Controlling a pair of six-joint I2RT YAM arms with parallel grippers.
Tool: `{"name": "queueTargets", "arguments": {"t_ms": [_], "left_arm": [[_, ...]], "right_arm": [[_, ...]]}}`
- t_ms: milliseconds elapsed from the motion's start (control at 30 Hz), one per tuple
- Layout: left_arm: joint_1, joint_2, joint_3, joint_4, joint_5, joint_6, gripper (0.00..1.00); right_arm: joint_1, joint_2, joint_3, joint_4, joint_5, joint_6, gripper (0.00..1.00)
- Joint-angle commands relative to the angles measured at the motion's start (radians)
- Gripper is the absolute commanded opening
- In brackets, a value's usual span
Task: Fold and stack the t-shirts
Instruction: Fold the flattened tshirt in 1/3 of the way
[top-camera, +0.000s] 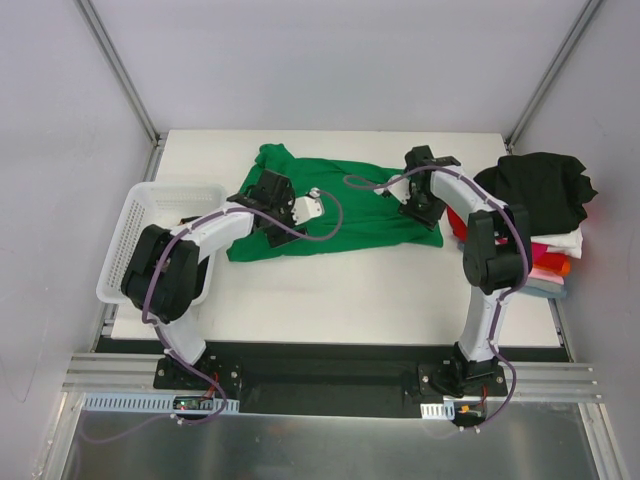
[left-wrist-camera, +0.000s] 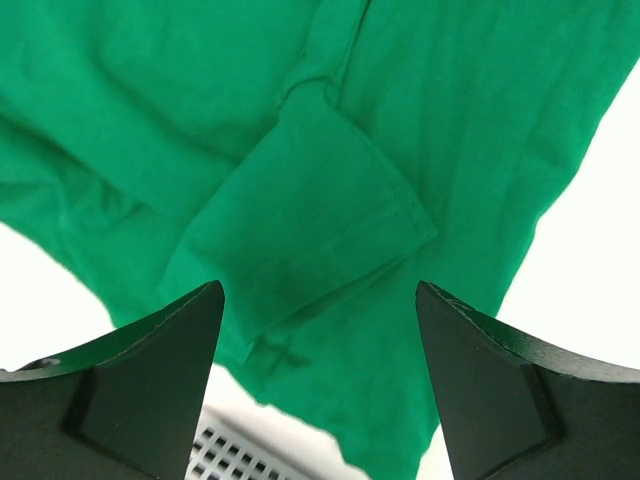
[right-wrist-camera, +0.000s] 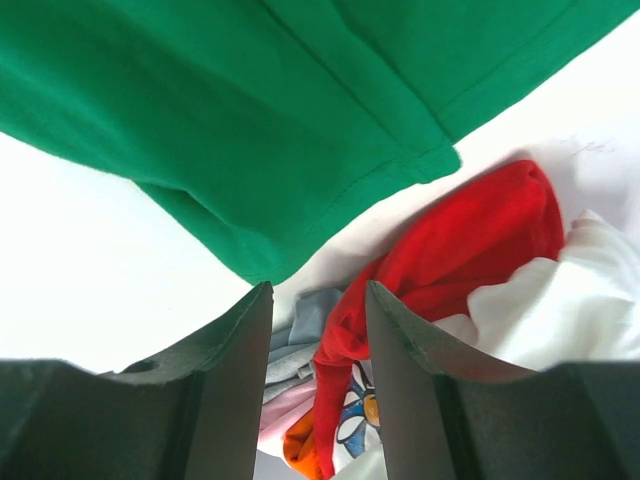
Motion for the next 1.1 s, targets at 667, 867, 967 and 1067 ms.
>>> {"name": "queueTargets", "arguments": {"t_ms": [667, 867, 967, 1067], "left_arm": [[-0.006, 0.156, 0.109, -0.030, 0.117, -0.052, 0.76], [-0.004, 0.167, 0.092, -0.029, 0.091, -0.035, 0.54], [-0.004, 0.184, 0.105, -0.030, 0.080, -0.035, 0.34], [-0.004, 0.193, 0.113, -0.032, 0.080, -0.037, 0.18]], "right_arm": [[-0.029, -0.064, -0.032, 0.011, 0.019, -0.004, 0.45], [-0.032, -0.063, -0.028, 0.010, 0.016, -0.001, 0.45], [-0.031, -0.058, -0.029, 0.007, 0.016, 0.001, 0.45], [-0.032, -0.063, -0.036, 0.007, 0.019, -0.002, 0.45]]}}
